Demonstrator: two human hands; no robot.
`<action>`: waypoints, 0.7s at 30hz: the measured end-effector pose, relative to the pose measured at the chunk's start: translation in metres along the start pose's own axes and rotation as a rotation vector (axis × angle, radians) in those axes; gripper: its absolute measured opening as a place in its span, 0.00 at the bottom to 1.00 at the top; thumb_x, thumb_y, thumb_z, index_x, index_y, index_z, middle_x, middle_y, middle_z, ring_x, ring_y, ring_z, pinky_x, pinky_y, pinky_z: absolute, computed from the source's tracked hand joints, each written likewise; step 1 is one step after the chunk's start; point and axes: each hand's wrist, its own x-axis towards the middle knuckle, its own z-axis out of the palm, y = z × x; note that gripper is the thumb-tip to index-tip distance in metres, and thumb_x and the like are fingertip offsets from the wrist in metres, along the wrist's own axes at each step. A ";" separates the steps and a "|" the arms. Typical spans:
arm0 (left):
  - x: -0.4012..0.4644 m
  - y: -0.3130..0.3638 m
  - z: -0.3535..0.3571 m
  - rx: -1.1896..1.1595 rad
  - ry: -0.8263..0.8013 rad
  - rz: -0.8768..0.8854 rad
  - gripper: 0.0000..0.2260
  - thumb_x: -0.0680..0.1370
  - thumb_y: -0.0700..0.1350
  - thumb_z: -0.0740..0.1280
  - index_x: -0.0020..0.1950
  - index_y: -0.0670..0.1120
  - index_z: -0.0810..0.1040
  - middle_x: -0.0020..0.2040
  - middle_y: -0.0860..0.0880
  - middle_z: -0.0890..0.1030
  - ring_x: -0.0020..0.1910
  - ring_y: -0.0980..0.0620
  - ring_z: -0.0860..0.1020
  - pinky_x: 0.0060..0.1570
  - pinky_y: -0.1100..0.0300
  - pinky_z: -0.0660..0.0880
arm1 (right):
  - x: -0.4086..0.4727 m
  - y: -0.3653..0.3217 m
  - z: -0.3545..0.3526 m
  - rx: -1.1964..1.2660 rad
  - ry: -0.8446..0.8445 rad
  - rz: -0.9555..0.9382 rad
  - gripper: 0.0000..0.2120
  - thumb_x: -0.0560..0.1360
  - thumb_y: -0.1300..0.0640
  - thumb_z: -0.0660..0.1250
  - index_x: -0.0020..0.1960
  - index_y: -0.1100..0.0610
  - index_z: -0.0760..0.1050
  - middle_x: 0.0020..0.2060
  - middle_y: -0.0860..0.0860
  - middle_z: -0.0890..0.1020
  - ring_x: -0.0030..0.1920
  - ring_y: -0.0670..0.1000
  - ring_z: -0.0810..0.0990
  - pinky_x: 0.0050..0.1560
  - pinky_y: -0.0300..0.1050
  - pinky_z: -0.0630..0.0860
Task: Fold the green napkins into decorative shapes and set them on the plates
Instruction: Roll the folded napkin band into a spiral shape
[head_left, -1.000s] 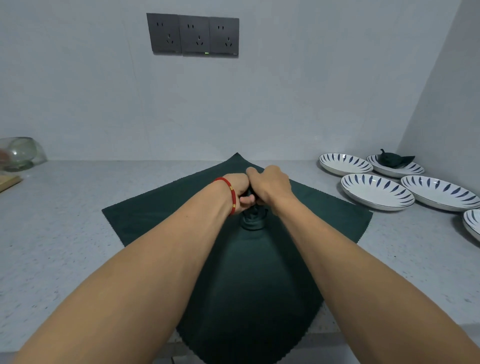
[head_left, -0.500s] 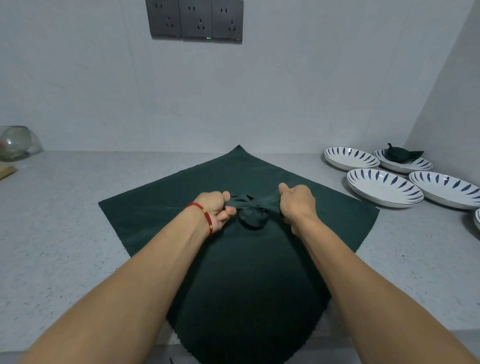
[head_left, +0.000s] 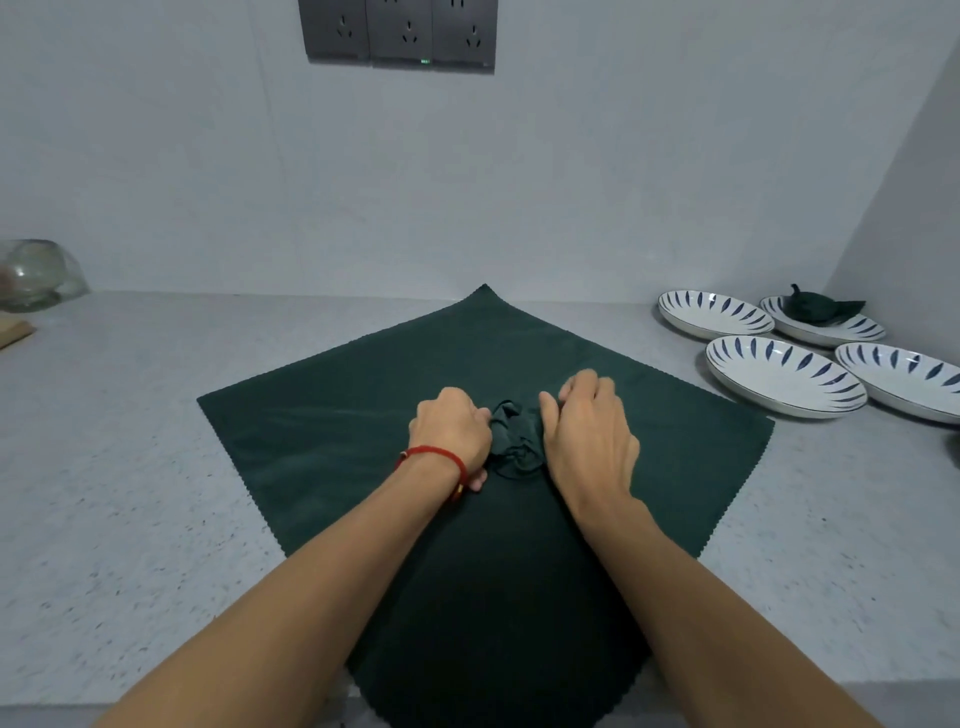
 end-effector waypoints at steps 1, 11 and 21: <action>0.001 0.000 0.000 -0.012 0.000 -0.031 0.14 0.83 0.47 0.60 0.47 0.39 0.78 0.31 0.43 0.84 0.25 0.47 0.82 0.40 0.55 0.83 | 0.000 0.000 -0.002 0.052 0.041 -0.078 0.07 0.82 0.52 0.62 0.51 0.55 0.67 0.47 0.51 0.72 0.44 0.54 0.73 0.35 0.50 0.71; 0.003 0.004 -0.006 -0.257 -0.097 -0.208 0.09 0.80 0.42 0.65 0.46 0.36 0.79 0.29 0.41 0.83 0.29 0.42 0.84 0.44 0.48 0.84 | -0.023 0.028 -0.035 0.349 -0.476 -0.398 0.19 0.79 0.51 0.66 0.67 0.48 0.68 0.61 0.45 0.69 0.61 0.46 0.68 0.64 0.39 0.66; -0.034 0.011 -0.043 -0.909 -0.450 -0.432 0.07 0.81 0.35 0.60 0.44 0.39 0.73 0.30 0.41 0.82 0.27 0.43 0.83 0.23 0.61 0.78 | 0.008 0.030 -0.059 0.683 -0.547 -0.202 0.11 0.79 0.47 0.68 0.59 0.49 0.79 0.51 0.42 0.85 0.53 0.43 0.83 0.59 0.44 0.75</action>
